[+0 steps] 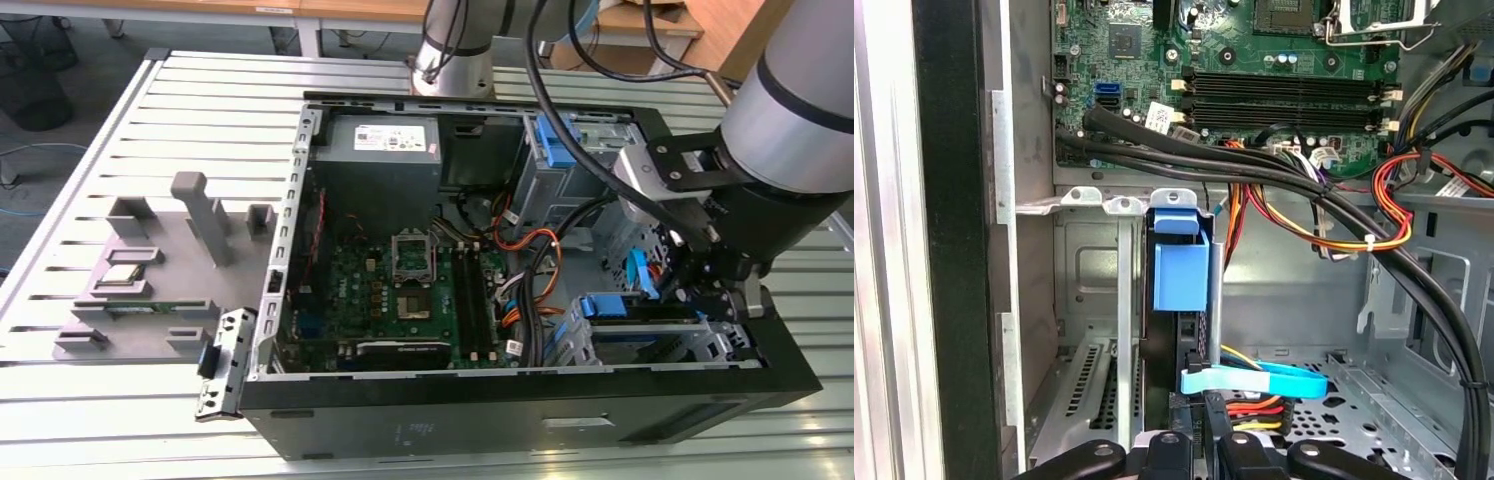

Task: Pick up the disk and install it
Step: 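Insert the second disk wire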

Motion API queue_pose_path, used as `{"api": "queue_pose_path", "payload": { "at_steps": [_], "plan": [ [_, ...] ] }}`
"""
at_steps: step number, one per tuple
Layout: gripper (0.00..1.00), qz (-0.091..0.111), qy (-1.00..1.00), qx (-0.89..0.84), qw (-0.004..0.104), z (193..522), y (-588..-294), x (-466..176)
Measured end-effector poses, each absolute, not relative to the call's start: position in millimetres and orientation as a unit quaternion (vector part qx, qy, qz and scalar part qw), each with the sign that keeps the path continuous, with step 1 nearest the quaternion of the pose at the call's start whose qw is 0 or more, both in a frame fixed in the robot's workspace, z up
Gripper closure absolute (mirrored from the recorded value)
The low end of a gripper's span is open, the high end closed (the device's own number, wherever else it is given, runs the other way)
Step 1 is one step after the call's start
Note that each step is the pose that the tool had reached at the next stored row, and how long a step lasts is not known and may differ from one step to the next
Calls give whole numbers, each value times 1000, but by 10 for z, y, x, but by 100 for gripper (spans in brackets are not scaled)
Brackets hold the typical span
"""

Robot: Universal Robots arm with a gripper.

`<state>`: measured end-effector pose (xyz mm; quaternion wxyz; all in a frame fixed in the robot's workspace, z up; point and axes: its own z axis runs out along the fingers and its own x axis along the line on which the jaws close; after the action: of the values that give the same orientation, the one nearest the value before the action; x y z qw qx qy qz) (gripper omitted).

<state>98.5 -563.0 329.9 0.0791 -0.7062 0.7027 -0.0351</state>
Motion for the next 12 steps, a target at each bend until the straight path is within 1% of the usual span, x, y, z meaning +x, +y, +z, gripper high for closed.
{"api": "queue_pose_path", "payload": {
  "at_steps": [12],
  "plan": [
    [83, -35, 703, -706, 79, 3255, -5630, 986]
  ]
}}
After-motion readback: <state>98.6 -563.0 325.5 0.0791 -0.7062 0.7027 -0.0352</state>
